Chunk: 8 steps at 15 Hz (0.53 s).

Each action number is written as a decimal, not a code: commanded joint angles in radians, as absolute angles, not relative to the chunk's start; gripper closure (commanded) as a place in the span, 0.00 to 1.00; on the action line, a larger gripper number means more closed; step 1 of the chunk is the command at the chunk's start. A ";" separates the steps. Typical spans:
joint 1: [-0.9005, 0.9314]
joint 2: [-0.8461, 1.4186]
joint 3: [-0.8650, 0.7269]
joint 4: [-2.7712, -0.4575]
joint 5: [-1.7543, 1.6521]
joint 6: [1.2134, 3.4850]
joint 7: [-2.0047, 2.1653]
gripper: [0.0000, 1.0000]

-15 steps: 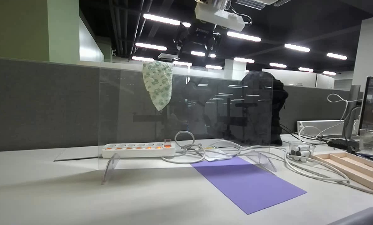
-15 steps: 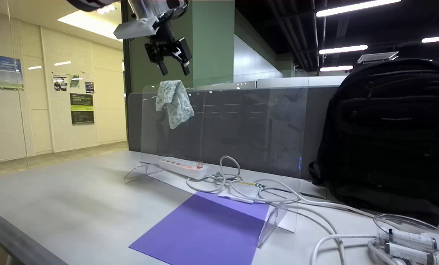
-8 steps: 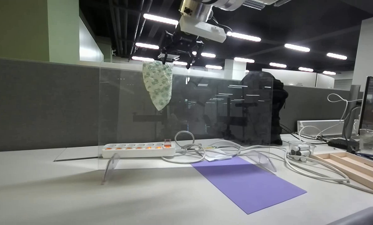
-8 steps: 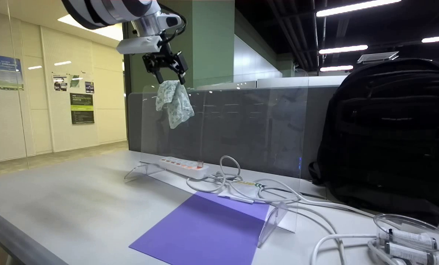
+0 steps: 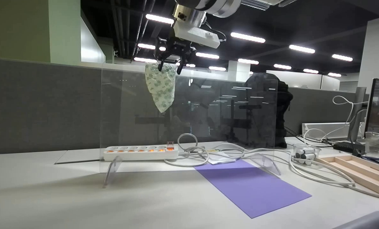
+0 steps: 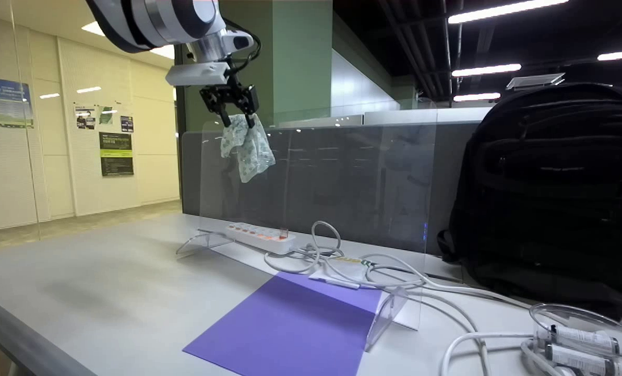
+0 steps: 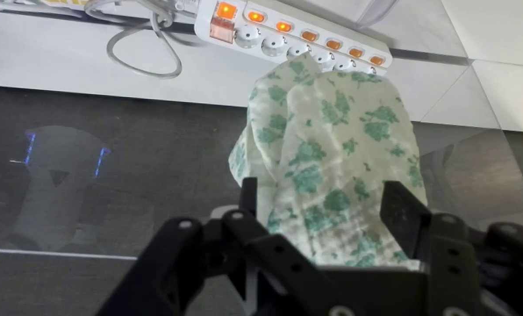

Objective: Unhang the cloth from the glass barrier

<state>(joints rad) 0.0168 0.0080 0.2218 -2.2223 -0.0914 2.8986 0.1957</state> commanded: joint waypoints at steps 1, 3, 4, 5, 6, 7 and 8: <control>0.016 0.037 0.220 -2.185 -0.113 2.907 0.198 0.55; 0.017 0.042 0.221 -2.183 -0.109 2.917 0.192 0.69; 0.017 0.043 0.222 -2.184 -0.103 2.919 0.186 0.75; 0.017 0.044 0.222 -2.184 -0.100 2.920 0.183 0.83; 0.017 0.044 0.224 -2.185 -0.092 2.919 0.175 0.89; 0.017 0.044 0.224 -2.186 -0.088 2.919 0.172 0.96; 0.059 0.044 0.186 -2.187 -0.060 2.916 0.146 0.99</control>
<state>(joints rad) 0.0169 0.0288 0.2221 -2.2130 -0.0964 2.9189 0.1819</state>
